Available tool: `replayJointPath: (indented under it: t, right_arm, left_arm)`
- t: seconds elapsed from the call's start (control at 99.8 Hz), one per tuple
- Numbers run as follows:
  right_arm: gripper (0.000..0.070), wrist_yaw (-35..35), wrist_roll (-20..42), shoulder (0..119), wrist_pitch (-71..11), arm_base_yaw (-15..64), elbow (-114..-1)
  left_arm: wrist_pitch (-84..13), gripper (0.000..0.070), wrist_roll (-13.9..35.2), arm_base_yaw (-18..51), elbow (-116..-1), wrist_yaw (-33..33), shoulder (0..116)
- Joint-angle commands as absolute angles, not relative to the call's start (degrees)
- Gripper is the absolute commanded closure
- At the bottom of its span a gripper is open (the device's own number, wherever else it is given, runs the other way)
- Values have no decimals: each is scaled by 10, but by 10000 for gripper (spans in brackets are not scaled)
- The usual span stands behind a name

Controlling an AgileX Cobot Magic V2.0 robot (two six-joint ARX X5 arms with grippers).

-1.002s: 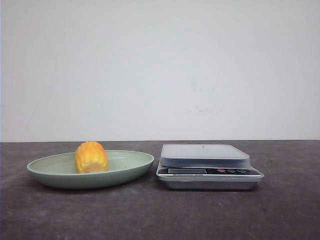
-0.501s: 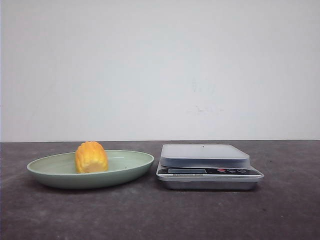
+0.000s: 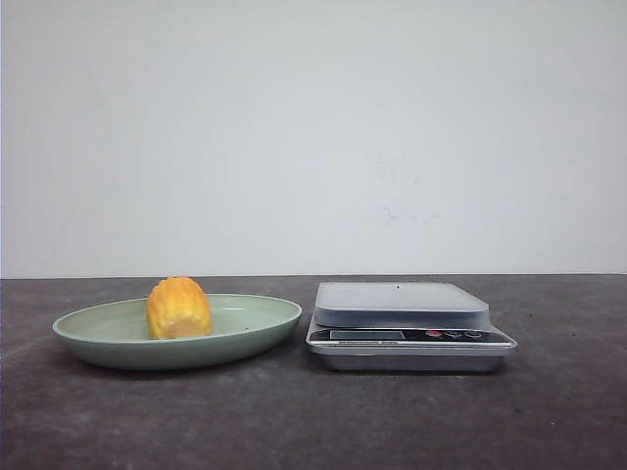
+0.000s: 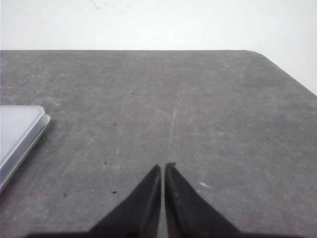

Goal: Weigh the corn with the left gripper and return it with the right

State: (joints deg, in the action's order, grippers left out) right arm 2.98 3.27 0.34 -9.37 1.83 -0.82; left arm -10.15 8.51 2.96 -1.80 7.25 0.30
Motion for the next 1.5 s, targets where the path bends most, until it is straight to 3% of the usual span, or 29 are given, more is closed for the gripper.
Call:
replayJointPath:
  t: [0.0, 0.791, 1.222, 1.372, 1.492]
  right_arm:
    - [693, 30, 38, 3, -90, 18, -7]
    - [693, 29, 41, 3, -86, 19, -8]
    - [693, -7, 55, 3, -92, 20, -8]
    - [696, -23, 139, 3, -57, 20, -17]
    - [698, -23, 171, 16, -88, 21, -88]
  left_arm:
    - [-103, 700, 82, 29, -8, 72, 2]
    - [-101, 700, 82, 29, -8, 74, 2]
    - [-78, 700, 88, 29, -8, 74, 2]
    - [-44, 697, 150, 30, -11, 68, 2]
    - [-39, 694, 220, 31, -61, 49, 9]
